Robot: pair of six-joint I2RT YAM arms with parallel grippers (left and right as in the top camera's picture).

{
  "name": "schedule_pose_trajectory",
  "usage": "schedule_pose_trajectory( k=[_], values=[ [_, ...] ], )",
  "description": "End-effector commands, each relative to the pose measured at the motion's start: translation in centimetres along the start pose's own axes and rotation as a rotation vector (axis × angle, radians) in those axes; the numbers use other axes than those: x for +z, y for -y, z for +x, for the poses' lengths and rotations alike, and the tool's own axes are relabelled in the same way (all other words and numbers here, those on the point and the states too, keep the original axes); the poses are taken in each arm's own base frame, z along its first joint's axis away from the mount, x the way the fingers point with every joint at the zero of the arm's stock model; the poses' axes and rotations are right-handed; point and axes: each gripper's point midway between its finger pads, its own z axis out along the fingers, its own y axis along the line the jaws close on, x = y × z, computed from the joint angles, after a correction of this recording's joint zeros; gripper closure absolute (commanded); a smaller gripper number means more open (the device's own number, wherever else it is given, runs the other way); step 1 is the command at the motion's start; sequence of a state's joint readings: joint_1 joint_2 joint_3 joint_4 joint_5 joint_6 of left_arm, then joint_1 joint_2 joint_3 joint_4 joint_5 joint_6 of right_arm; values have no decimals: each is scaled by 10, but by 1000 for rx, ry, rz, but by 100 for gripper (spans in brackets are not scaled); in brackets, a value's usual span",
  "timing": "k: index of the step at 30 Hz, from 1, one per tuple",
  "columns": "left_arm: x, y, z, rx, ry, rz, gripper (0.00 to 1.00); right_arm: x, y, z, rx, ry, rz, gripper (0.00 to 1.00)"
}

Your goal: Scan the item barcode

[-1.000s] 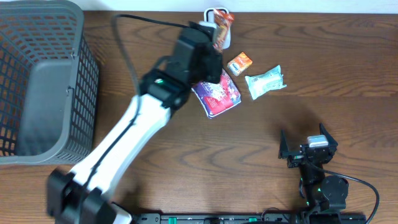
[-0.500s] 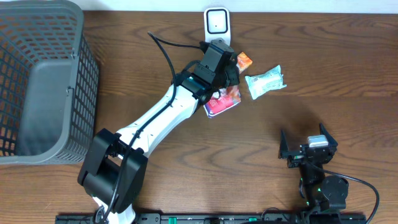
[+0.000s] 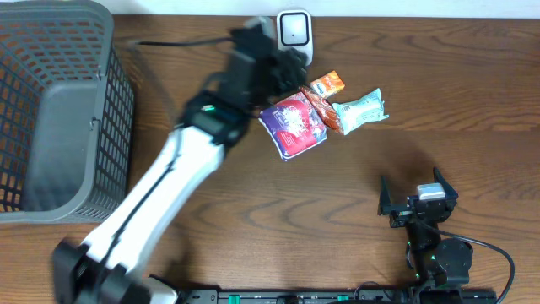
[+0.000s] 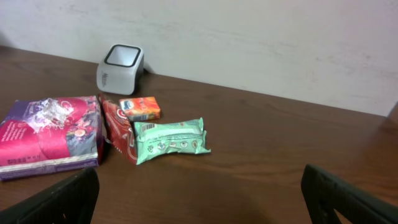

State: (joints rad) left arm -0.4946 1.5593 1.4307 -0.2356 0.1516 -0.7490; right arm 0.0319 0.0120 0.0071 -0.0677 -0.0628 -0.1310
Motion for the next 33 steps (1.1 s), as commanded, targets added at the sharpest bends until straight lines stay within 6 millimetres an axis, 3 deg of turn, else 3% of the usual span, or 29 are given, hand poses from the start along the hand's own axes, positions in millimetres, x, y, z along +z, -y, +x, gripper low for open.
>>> schedule_pose_trajectory(
  k=[1, 4, 12, 14, 16, 20, 23, 26, 29, 30, 33],
  values=[
    [-49, -4, -51, 131, 135, -1, 45, 0, 2, 1, 14, -1, 7, 1],
    [-88, -27, -88, 211, 237, -80, 45, 0, 2, 0, 14, 0, 7, 1],
    [-214, -173, -172, 38, 574, -647, 45, 0, 2, 0, 14, 0, 7, 1],
    [-243, -205, -184, -16, 624, -733, 45, 0, 2, 0, 14, 0, 7, 1],
    [-281, -249, -190, -95, 665, -856, 45, 0, 2, 1, 14, -1, 7, 1],
    [-321, -300, -183, -201, 669, -1001, 45, 0, 2, 0, 14, 0, 7, 1],
    [-337, -336, -165, -286, 613, -1098, 44, 0, 2, 0, 14, 0, 7, 1],
    [-339, -365, -145, -359, 523, -1166, 44, 0, 2, 0, 14, 0, 7, 1],
    [-328, -386, -128, -403, 425, -1201, 44, 0, 2, 0, 14, 0, 7, 1],
    [-315, -394, -123, -414, 382, -1188, 44, 0, 2, 0, 14, 0, 7, 1],
    [-300, -405, -120, -420, 340, -1180, 44, 0, 2, 1, 14, -1, 7, 1]
  ],
)
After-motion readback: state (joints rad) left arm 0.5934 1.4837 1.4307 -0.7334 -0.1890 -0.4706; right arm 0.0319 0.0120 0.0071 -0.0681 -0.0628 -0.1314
